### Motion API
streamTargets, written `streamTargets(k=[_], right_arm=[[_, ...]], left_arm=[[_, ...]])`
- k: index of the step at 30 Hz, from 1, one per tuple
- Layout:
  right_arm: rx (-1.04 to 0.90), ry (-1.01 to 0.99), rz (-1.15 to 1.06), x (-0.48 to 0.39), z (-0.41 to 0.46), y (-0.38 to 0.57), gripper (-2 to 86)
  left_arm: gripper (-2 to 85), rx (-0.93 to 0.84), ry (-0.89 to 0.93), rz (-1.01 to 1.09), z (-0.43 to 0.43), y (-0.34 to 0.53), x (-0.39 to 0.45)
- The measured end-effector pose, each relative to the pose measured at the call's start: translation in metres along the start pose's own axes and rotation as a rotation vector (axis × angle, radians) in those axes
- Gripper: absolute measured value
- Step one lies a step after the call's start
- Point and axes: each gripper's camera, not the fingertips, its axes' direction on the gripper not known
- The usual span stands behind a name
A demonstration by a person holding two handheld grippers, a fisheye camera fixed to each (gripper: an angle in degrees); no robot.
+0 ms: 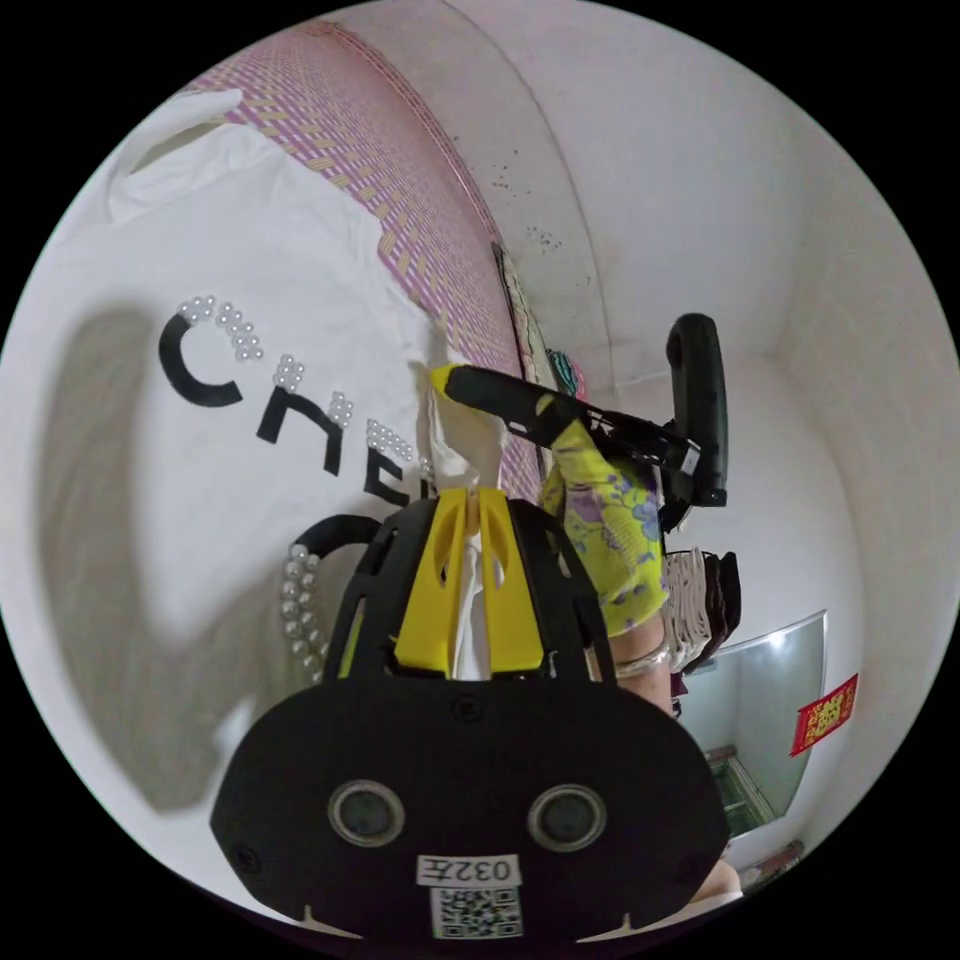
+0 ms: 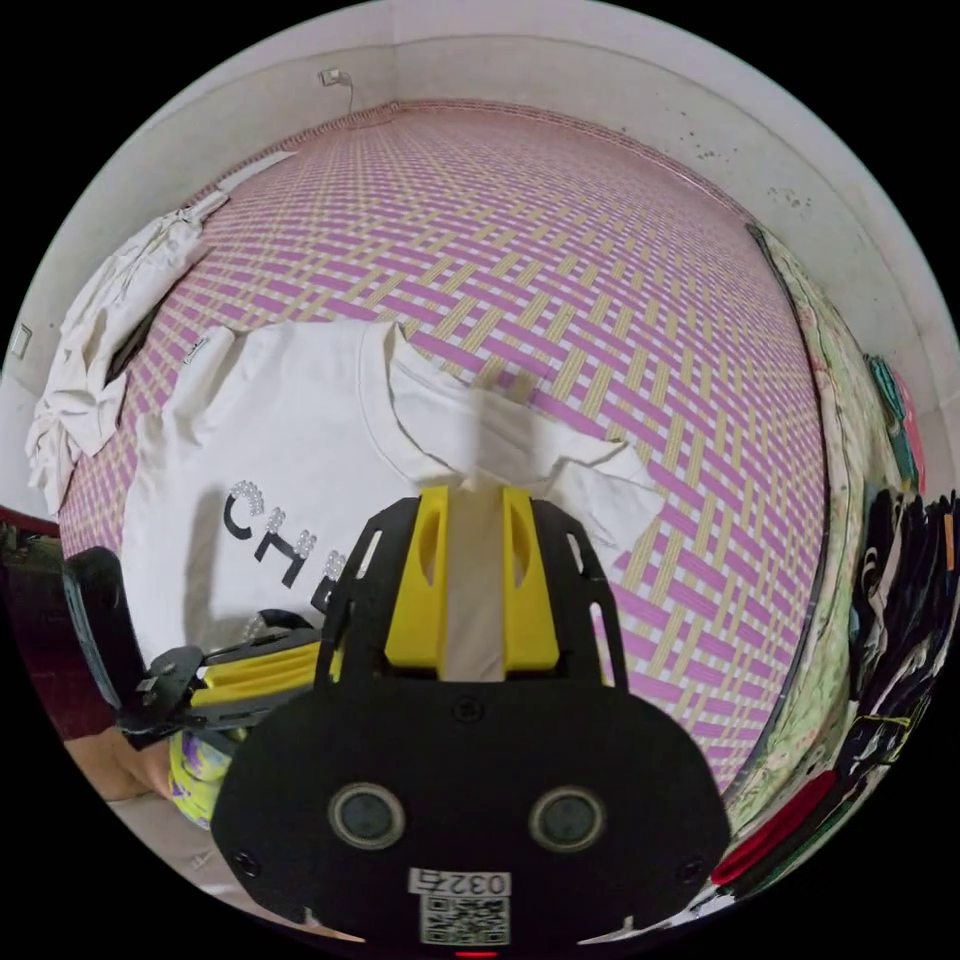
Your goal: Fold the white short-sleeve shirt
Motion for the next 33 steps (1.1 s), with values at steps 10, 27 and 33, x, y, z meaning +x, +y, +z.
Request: streamTargets(k=[10,27,33], right_arm=[[0.279,-0.175,-0.107,-0.007,-0.079,0.009,2.4],[0.256,-0.336,0.212,0.123,-0.076,0.049,5.1],[0.2,-0.329,0.195,0.135,-0.065,0.026,3.1]], left_arm=[[-1.7,0.079,0.038,-0.002,-0.008,0.002,0.0],[-1.0,0.27,-0.035,0.064,-0.048,-0.005,0.012],[-0.9,-0.096,-0.098,0.185,0.018,-0.025,0.032]])
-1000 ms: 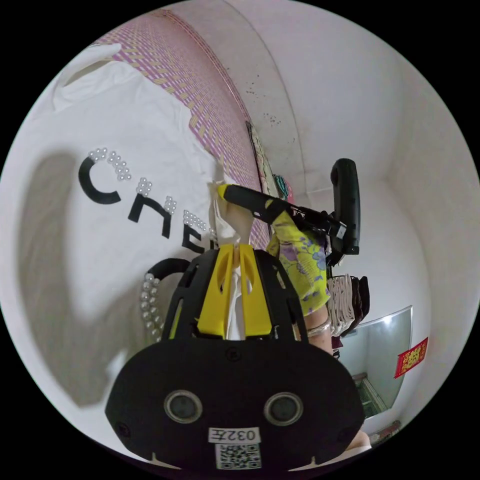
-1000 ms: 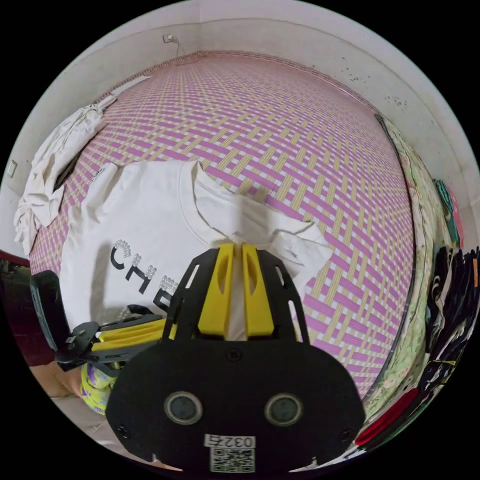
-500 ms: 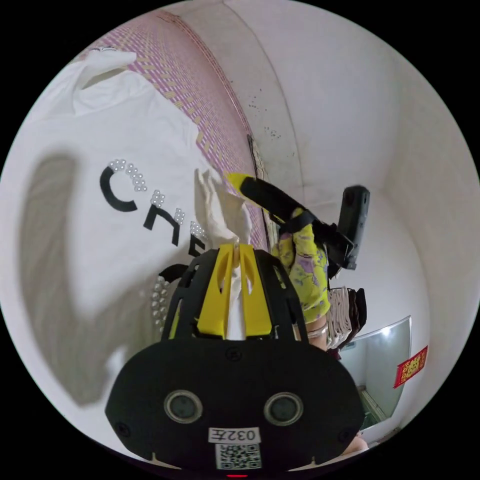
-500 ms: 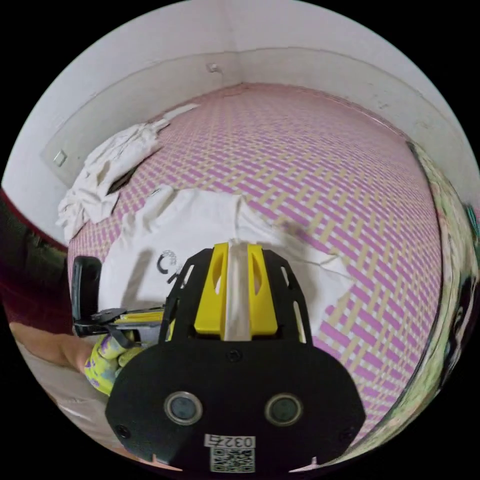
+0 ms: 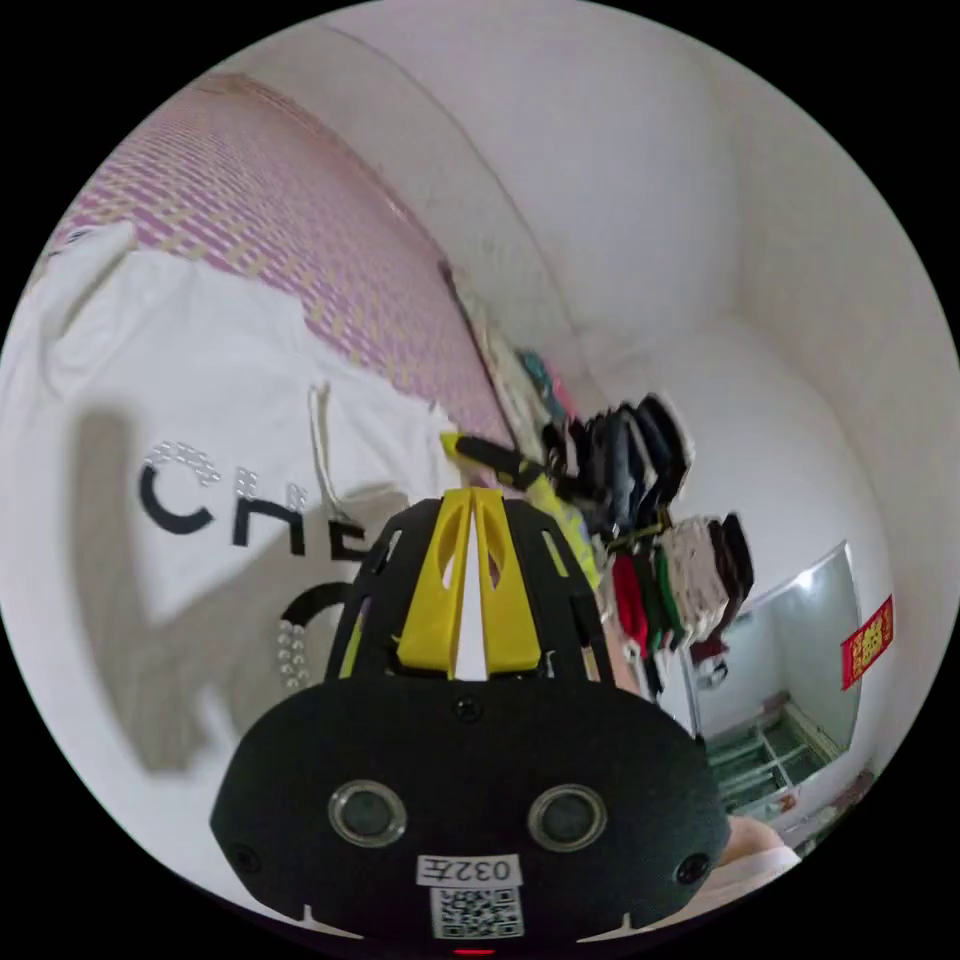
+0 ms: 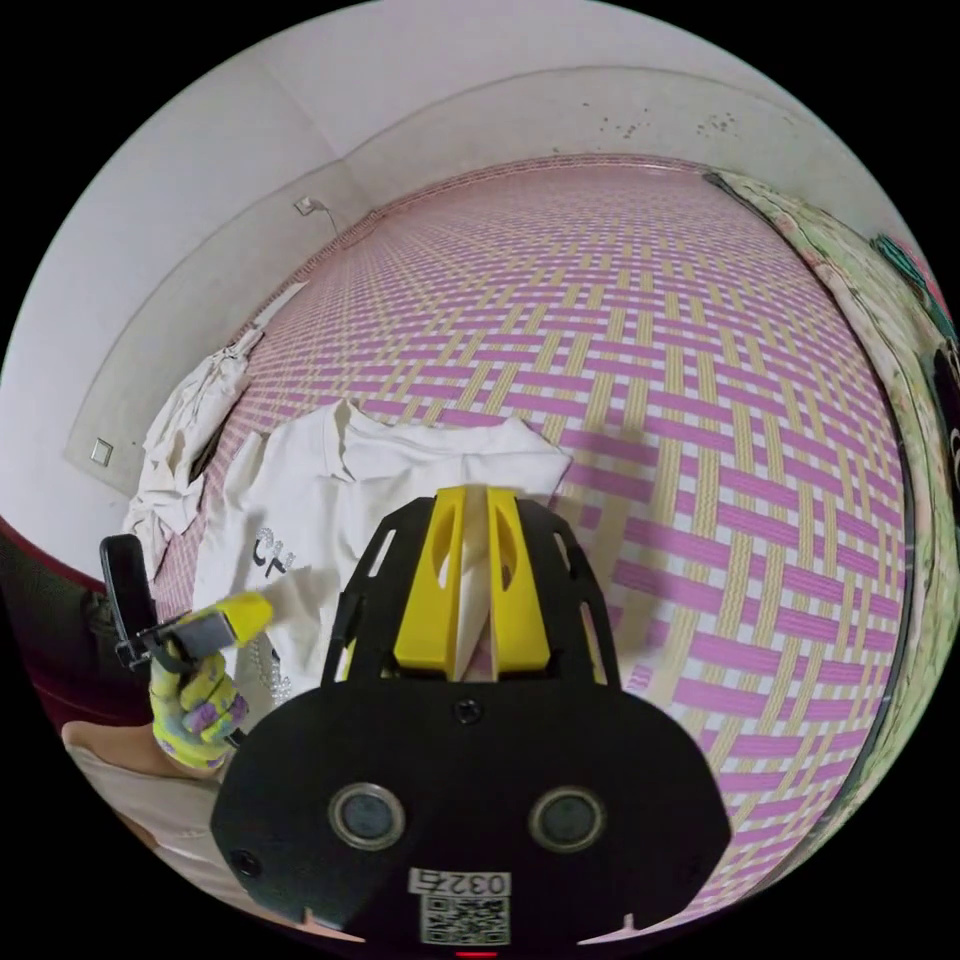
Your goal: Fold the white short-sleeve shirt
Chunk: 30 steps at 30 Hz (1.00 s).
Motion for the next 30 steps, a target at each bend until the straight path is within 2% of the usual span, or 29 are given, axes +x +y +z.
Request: streamTargets(k=[6,9,13,18,21,24,27,29,30], right_arm=[[-0.073,-0.027,-0.08,-0.002,-0.002,-0.033,2.6],[0.121,-0.104,0.052,0.024,-0.042,-0.028,5.2],[-0.039,-0.03,0.141,0.047,-0.031,-0.026,8.2],[-0.041,-0.125,0.103,0.044,-0.01,-0.02,7.1],[-0.03,0.011,0.064,0.027,-0.005,-0.02,2.4],[-0.01,0.138,0.053,0.008,-0.004,-0.019,3.6],[0.115,0.275,0.036,-0.018,-0.025,-0.009,5.8],[0.188,0.255,-0.033,-0.041,-0.037,0.001,4.4],[0.165,0.167,-0.124,-0.059,-0.036,0.005,1.7]], left_arm=[[-0.9,-0.135,-0.005,-0.054,0.027,-0.007,-0.016],[-0.9,-0.11,0.03,-0.1,0.025,-0.007,-0.029],[-0.9,-0.017,0.0,-0.129,0.013,-0.002,-0.036],[-0.9,-0.004,-0.031,-0.165,0.013,0.005,-0.047],[-0.9,-0.008,-0.033,-0.165,0.015,0.008,-0.052],[-0.9,-0.011,-0.045,-0.155,0.017,0.012,-0.054],[-0.9,0.007,-0.023,-0.185,0.016,0.02,-0.063],[-0.9,0.067,0.008,-0.214,0.011,0.028,-0.07],[-0.9,0.128,0.045,-0.211,0.004,0.035,-0.072]])
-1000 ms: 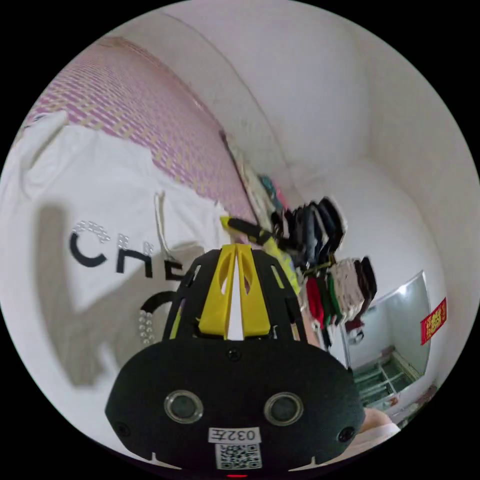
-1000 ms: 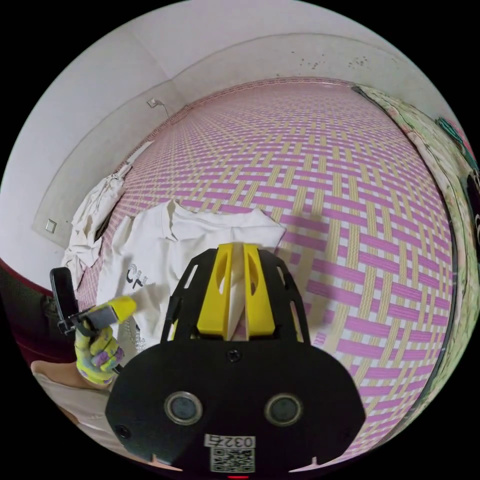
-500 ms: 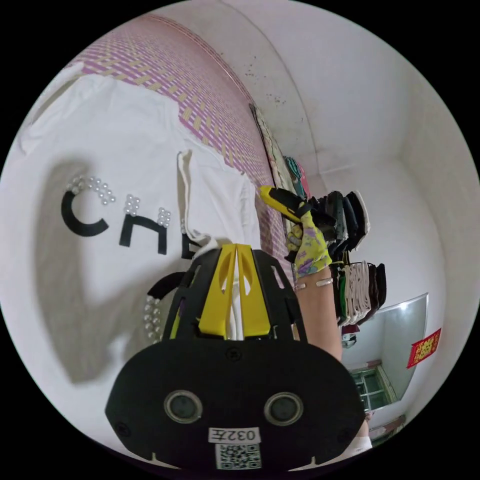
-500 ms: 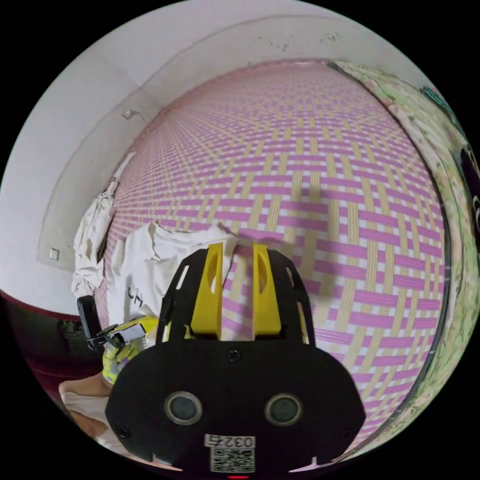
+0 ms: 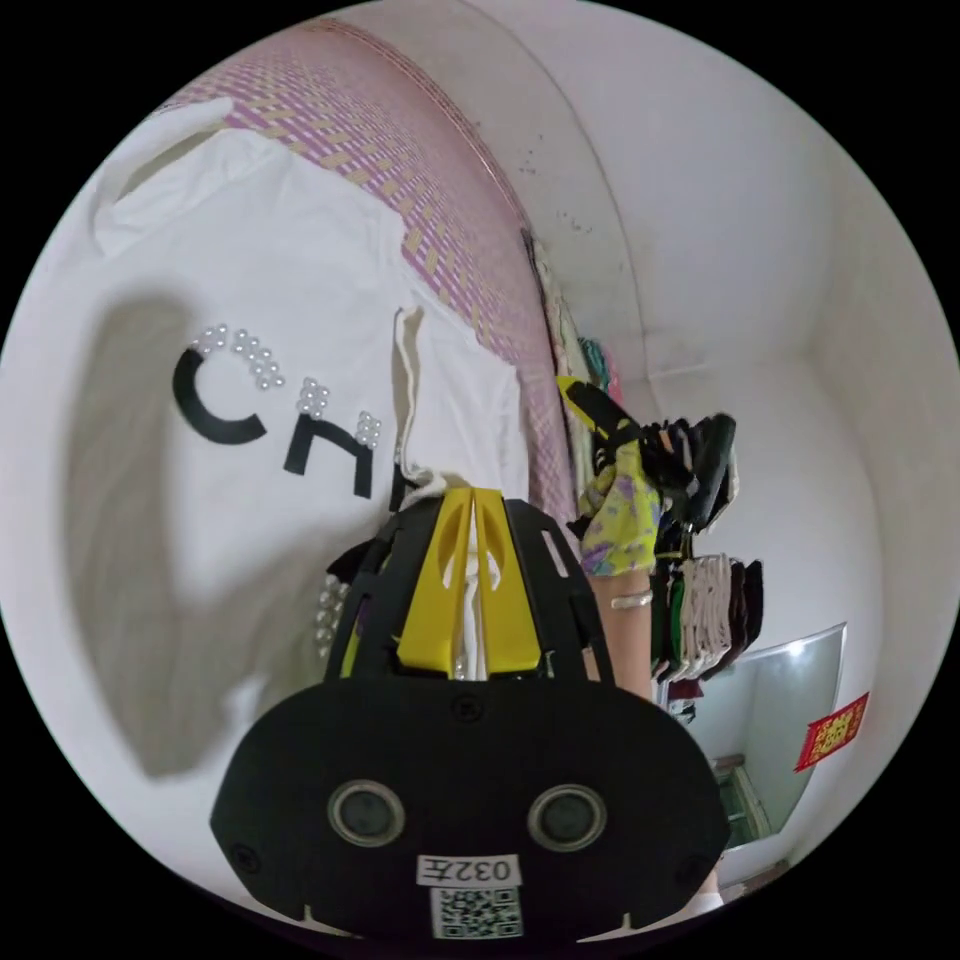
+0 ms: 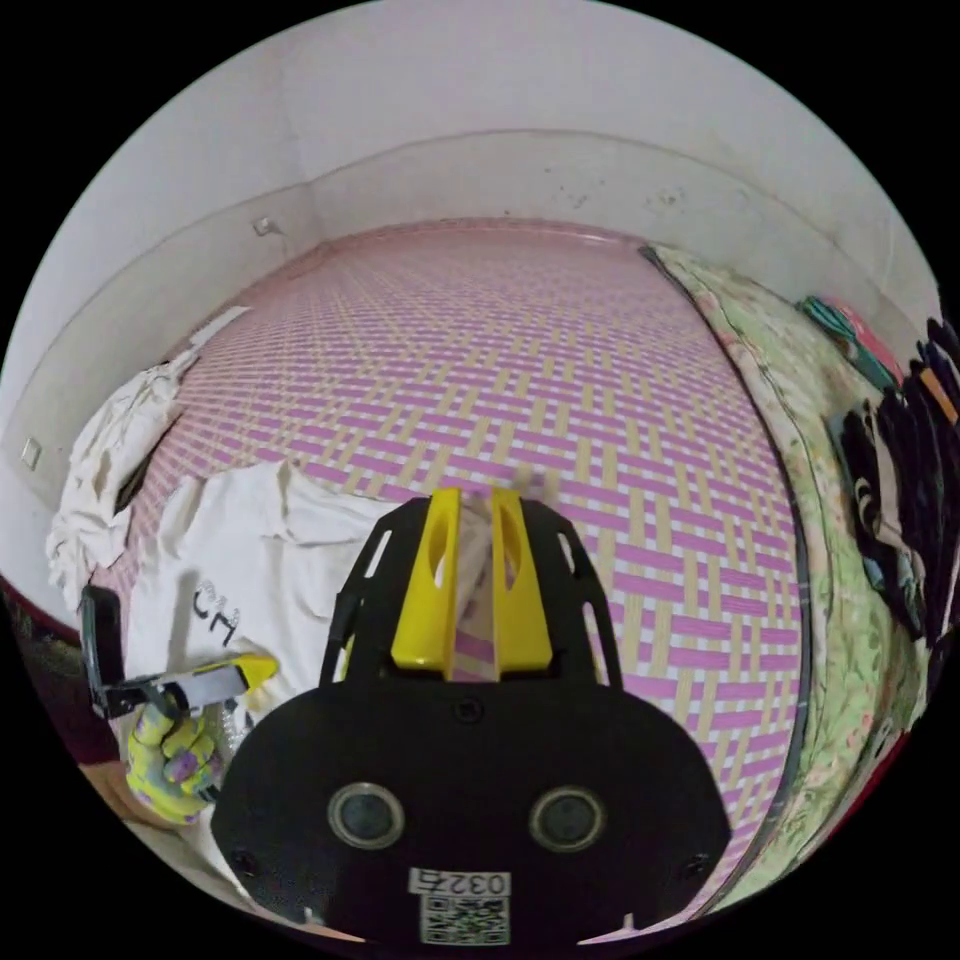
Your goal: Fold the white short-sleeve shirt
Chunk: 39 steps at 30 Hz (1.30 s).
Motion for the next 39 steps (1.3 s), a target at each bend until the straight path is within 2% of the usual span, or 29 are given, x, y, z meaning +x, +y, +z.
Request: streamTargets(k=[4,7,10,13,20,23,26,28,29,32,34,39], right_arm=[[-0.211,-0.291,-0.149,-0.058,0.035,0.009,-0.7],[-0.325,-0.197,-0.207,-0.092,0.064,0.017,-0.8],[-0.273,-0.202,-0.194,-0.104,0.055,0.021,-0.8],[-0.104,-0.159,-0.178,-0.119,0.011,0.037,-0.6],[-0.088,-0.134,-0.241,-0.17,-0.018,0.072,0.4],[-0.069,-0.143,-0.291,-0.2,-0.011,0.076,1.8],[-0.09,-0.22,-0.311,-0.233,0.01,0.067,3.8],[-0.107,-0.28,-0.322,-0.263,0.033,0.056,4.3],[-0.114,-0.291,-0.326,-0.271,0.039,0.053,4.4],[-0.18,-0.31,-0.335,-0.313,0.074,0.035,5.5],[-0.258,-0.225,-0.3,-0.339,0.103,0.018,6.3],[-0.369,-0.146,-0.23,-0.365,0.15,-0.014,8.8]], left_arm=[[-0.9,0.125,-0.036,0.007,-0.021,0.01,-0.006],[-0.9,0.212,0.028,0.006,-0.037,0.015,-0.017],[-0.9,0.283,0.048,0.014,-0.053,0.018,-0.024],[-0.9,0.358,0.098,0.024,-0.071,0.025,-0.03],[-0.9,0.449,0.35,0.217,-0.13,0.058,-0.009],[-0.8,0.463,0.299,0.35,-0.179,0.098,0.01],[-0.4,0.401,0.119,0.548,-0.228,0.142,0.022],[0.7,0.26,-0.083,0.691,-0.245,0.18,0.018],[1.8,0.213,-0.126,0.71,-0.245,0.189,0.015],[9.8,0.007,-0.316,0.621,-0.237,0.225,-0.017],[12.6,-0.096,-0.414,0.55,-0.232,0.252,-0.037],[11.9,-0.055,-0.478,0.563,-0.239,0.296,-0.034]])
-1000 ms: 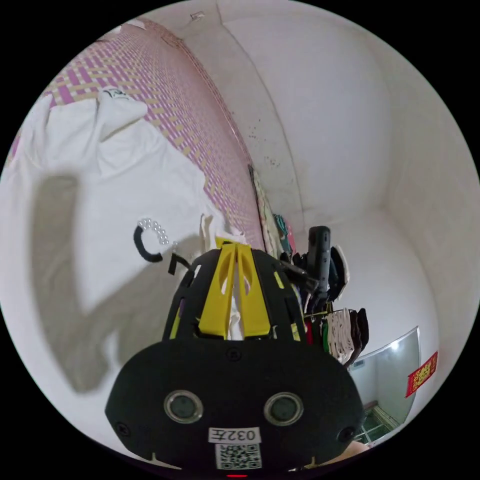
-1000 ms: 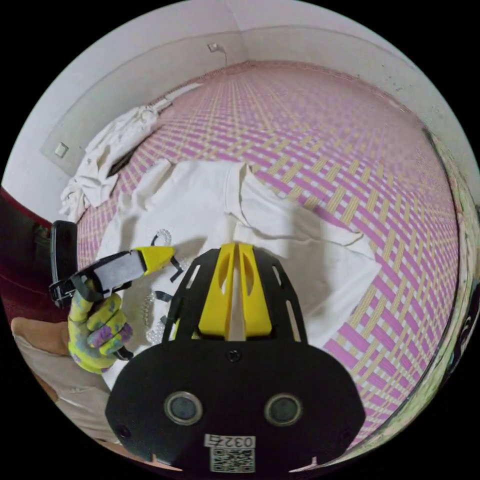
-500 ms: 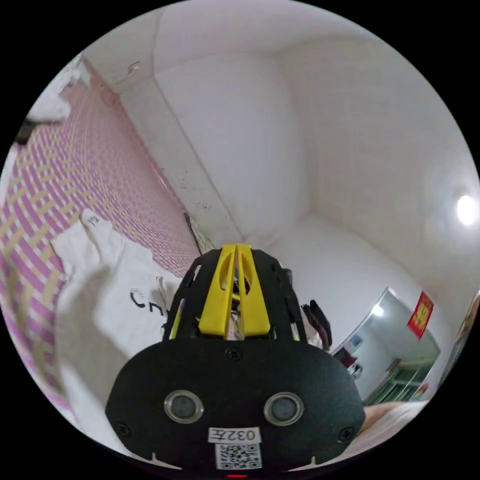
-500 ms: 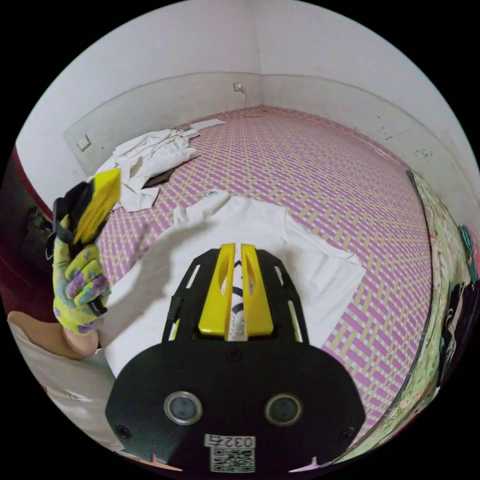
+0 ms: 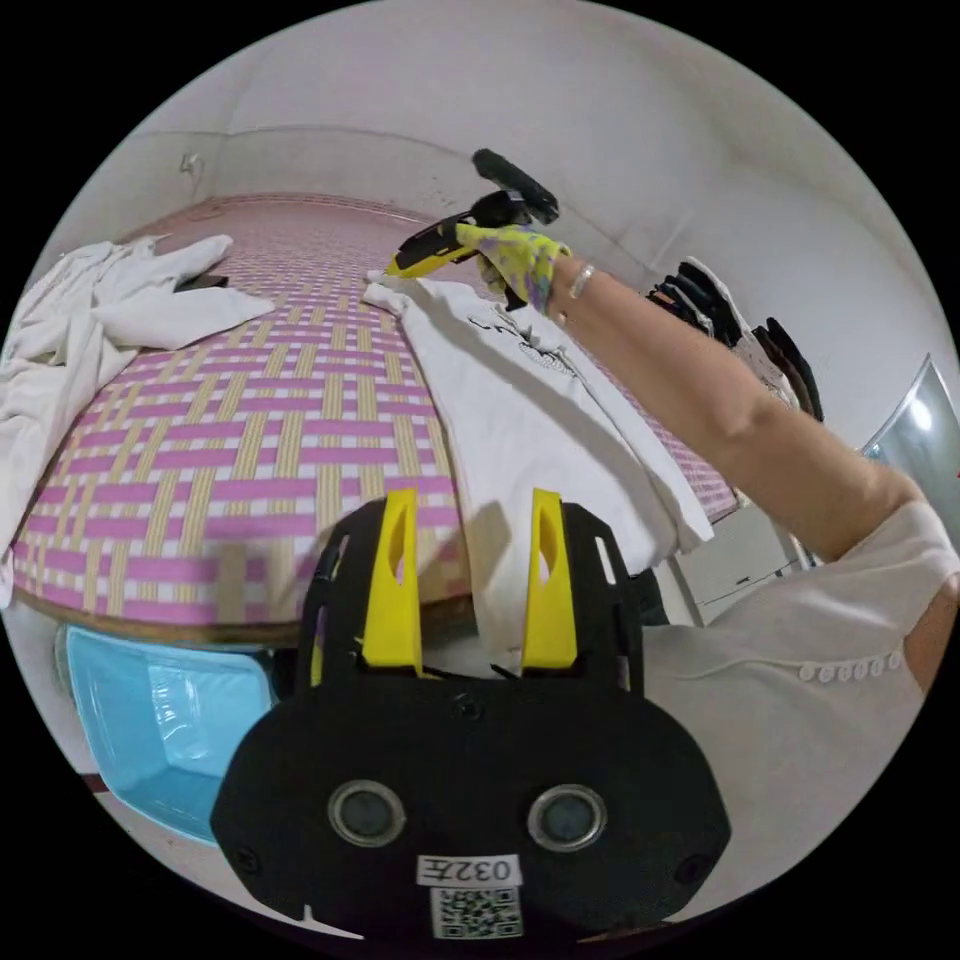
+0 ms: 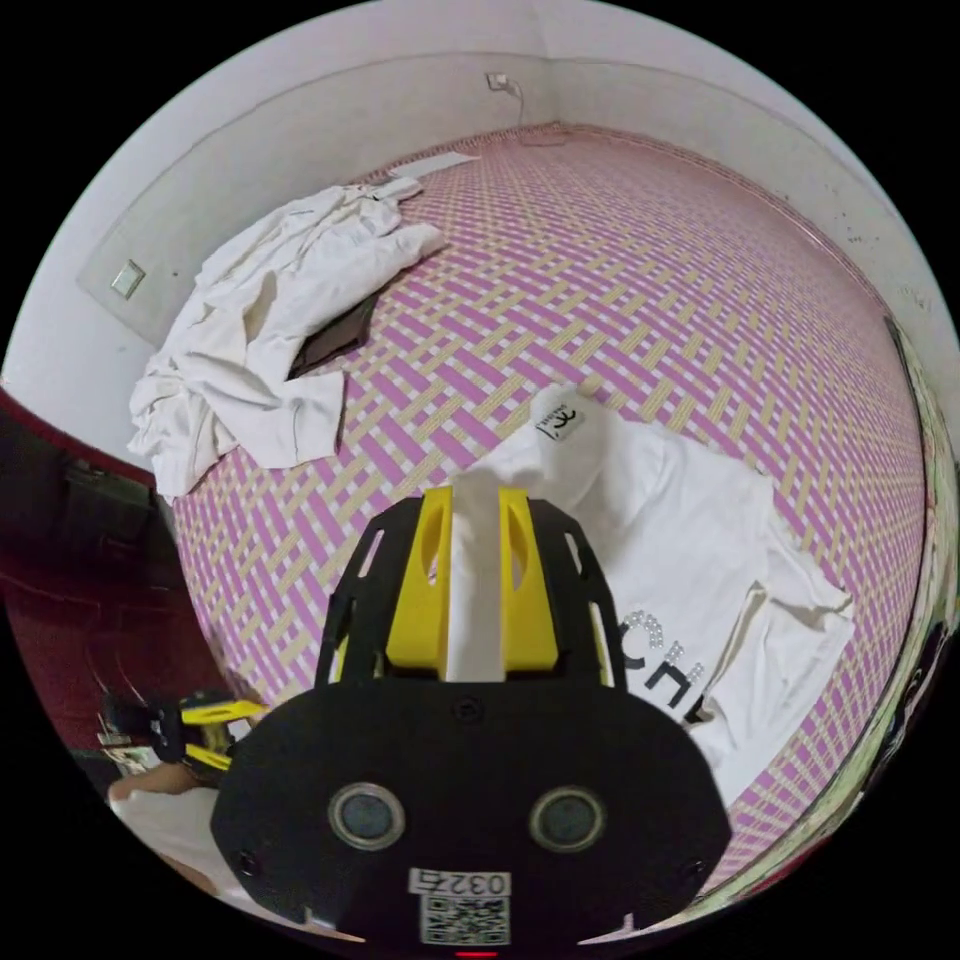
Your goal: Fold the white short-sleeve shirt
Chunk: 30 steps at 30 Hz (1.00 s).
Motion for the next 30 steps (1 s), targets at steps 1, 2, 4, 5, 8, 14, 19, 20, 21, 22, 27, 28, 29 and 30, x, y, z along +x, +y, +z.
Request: streamTargets(k=[1,2,4,5,8,14,19,20,21,22,27,28,29,30], right_arm=[[-0.034,0.036,0.02,0.0,0.008,-0.011,9.9],[-0.054,0.049,0.03,0.0,0.012,-0.016,10.2],[-0.101,0.062,0.075,0.003,0.025,-0.032,11.1],[-0.108,0.068,0.082,0.003,0.027,-0.035,11.3],[-0.155,0.127,0.096,0.001,0.043,-0.045,11.1],[-0.122,0.234,-0.012,-0.018,0.046,-0.044,4.2],[0.091,0.048,0.009,0.022,-0.007,-0.017,3.4],[0.121,0.004,0.019,0.032,-0.015,-0.012,3.4],[0.187,-0.088,0.043,0.056,-0.029,0.002,3.4],[0.258,-0.198,0.075,0.083,-0.042,0.018,3.5],[0.532,-0.658,0.213,0.202,-0.066,0.098,3.6],[0.56,-0.696,0.273,0.23,-0.063,0.117,3.6],[0.563,-0.7,0.304,0.242,-0.061,0.126,3.6],[0.551,-0.693,0.361,0.264,-0.055,0.141,3.7]], left_arm=[[11.7,-0.005,-0.007,0.006,0.0,0.002,0.006],[11.7,-0.011,-0.009,0.013,0.001,0.002,0.01],[11.0,-0.033,-0.045,0.057,0.008,0.0,0.028],[10.8,-0.033,-0.068,0.067,0.01,0.0,0.032],[8.9,-0.024,-0.167,0.091,0.017,-0.002,0.047],[0.1,-0.019,-0.157,0.102,0.028,-0.009,0.053],[-1.1,-0.025,-0.067,0.112,0.029,-0.026,0.046],[-1.2,-0.024,-0.06,0.119,0.028,-0.029,0.047],[-1.2,-0.02,-0.048,0.137,0.027,-0.035,0.05],[-1.2,-0.01,-0.027,0.164,0.024,-0.043,0.056],[-1.3,-0.014,0.059,0.321,0.023,-0.08,0.098],[-1.3,-0.034,0.062,0.36,0.03,-0.089,0.11],[-1.3,-0.046,0.064,0.376,0.034,-0.093,0.116],[-1.3,-0.079,0.068,0.4,0.046,-0.1,0.126]])
